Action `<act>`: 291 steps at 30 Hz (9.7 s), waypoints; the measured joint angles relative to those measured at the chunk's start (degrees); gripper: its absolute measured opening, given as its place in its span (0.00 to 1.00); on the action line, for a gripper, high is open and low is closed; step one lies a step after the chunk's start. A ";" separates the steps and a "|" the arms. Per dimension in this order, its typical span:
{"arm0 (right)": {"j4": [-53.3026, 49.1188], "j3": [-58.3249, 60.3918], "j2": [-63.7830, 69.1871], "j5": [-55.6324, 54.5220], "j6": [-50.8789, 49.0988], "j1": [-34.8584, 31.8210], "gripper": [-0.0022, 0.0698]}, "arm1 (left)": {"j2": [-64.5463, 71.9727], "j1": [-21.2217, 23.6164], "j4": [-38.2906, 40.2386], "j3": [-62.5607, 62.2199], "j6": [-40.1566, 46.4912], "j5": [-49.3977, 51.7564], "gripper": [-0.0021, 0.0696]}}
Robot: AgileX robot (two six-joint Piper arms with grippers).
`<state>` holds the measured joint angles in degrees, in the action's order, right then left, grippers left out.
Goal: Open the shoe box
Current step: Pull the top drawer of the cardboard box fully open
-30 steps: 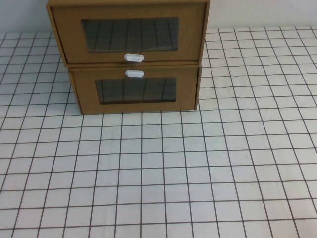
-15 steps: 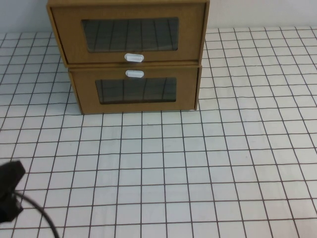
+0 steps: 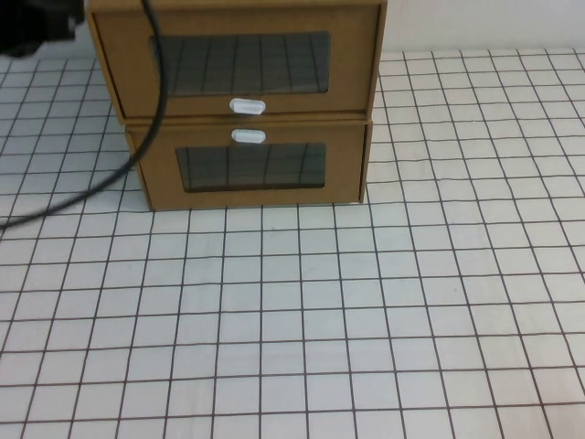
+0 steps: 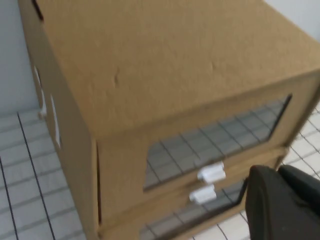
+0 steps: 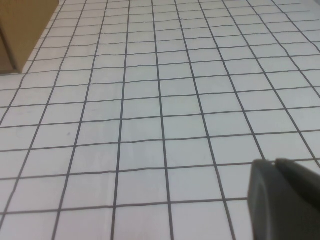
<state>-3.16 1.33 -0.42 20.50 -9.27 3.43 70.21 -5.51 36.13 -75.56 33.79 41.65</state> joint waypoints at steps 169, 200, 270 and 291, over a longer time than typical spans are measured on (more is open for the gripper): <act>-65.86 -101.70 120.77 2.66 -8.78 44.14 0.35 | 47.66 -4.04 4.33 -52.51 0.45 17.67 0.03; -81.79 -101.92 122.86 5.50 -17.01 44.55 0.17 | 47.66 -4.04 4.51 -52.51 0.45 18.02 0.03; -58.70 -68.69 91.67 38.40 -22.52 77.42 0.27 | 46.60 -4.25 5.60 -52.86 -6.95 24.28 0.03; -44.62 -75.70 75.03 46.70 -21.17 72.17 0.09 | 40.08 -4.25 -0.01 -66.79 -7.88 30.90 0.03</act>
<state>-47.77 -74.37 74.61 67.19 -30.45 75.60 110.29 -9.76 36.13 -142.35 25.91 72.55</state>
